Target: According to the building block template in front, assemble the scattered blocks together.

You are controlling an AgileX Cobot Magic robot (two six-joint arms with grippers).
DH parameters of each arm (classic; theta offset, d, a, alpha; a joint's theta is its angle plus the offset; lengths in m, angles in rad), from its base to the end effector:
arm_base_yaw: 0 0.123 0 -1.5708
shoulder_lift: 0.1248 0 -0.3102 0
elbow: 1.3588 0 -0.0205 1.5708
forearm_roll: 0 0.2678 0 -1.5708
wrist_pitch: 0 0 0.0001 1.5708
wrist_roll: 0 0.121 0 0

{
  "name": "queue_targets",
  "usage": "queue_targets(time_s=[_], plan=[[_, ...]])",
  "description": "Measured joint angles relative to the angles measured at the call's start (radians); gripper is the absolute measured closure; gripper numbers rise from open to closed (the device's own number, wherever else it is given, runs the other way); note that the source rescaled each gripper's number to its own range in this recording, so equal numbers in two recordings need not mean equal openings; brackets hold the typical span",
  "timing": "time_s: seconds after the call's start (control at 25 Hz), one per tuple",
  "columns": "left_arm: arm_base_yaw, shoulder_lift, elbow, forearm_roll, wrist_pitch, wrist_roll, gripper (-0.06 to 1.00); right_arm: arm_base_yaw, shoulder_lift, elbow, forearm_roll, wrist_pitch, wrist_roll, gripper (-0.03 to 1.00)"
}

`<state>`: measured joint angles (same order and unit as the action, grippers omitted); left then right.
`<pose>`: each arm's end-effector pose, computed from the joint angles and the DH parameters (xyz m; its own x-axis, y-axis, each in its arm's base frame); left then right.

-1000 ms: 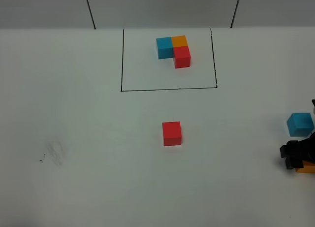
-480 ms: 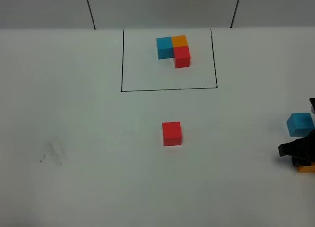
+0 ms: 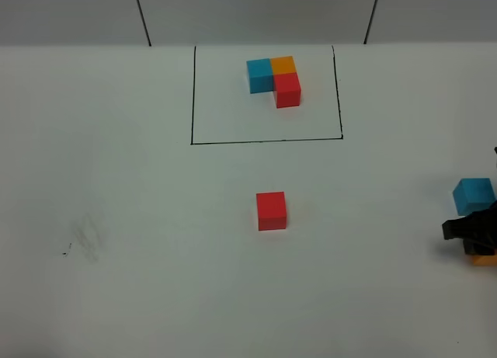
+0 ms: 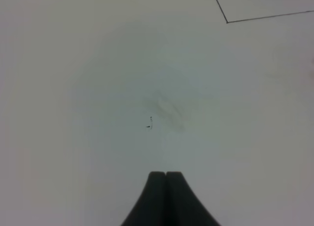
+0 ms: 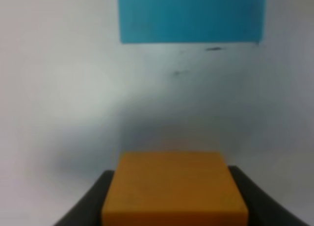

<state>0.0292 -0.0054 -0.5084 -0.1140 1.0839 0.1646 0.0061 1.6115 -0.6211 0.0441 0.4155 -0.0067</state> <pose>0.0084 -0.0119 0.2726 -0.4523 0.0971 -0.8866 0.1109 0.9925 0.0522 0.2631 0.0038 0.1142 -0.9681 0.0277 -0.2491 0.0220 0.9994 0.0256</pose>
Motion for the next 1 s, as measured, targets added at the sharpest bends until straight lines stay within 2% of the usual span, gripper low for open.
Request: queue_targets(time_s=[0.48,0.68,1.0], plan=[[0.0,0.0,0.0,0.0,0.0,0.0,0.94,0.0,-0.355,-0.002,0.06,0.153,-0.014,0.53],[0.0,0.0,0.0,0.0,0.0,0.0,0.94,0.005,-0.397,-0.072,0.096,0.254,-0.053,0.53],[0.0,0.0,0.0,0.0,0.0,0.0,0.94,0.159,-0.396,-0.213,0.111,0.275,-0.061,0.53]])
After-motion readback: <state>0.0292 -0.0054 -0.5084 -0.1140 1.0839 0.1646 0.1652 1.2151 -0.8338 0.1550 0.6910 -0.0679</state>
